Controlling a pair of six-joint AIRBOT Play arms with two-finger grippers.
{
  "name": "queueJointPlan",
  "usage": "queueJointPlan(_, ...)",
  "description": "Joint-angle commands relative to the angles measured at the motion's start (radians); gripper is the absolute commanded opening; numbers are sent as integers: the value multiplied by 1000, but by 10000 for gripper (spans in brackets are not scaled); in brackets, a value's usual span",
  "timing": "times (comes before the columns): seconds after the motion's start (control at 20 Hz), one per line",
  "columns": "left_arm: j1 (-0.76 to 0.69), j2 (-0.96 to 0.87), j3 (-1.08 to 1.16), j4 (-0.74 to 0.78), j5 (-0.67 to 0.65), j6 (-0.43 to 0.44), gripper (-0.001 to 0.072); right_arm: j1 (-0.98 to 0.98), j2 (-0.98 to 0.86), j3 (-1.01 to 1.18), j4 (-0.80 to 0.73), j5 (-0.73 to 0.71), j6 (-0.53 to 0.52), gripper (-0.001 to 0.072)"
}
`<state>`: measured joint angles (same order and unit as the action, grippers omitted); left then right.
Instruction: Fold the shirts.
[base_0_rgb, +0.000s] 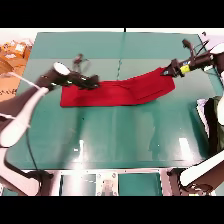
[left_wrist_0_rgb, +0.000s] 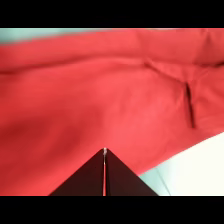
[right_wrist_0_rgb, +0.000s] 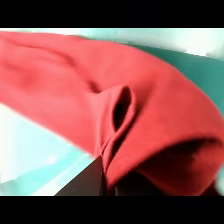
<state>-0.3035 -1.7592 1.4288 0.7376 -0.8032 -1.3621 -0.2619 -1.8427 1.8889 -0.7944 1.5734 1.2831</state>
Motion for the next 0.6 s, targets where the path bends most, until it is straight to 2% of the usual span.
queueJointPlan(0.0, -165, -122, 45, -116, 157, 10, 25, 52, 148, 11, 1, 60, 122, 20)
queueJointPlan(0.1, -214, -186, 113, -170, 182, 10, 25, 87, 194, 17, 10, 75, 166, 20)
queueJointPlan(0.25, -262, -270, 227, -178, 196, 0, 25, 126, 216, 19, 28, 74, 176, 20)
queueJointPlan(0.55, -262, -310, 261, -187, 107, -23, 25, 148, 216, 18, 27, 19, 176, 20)
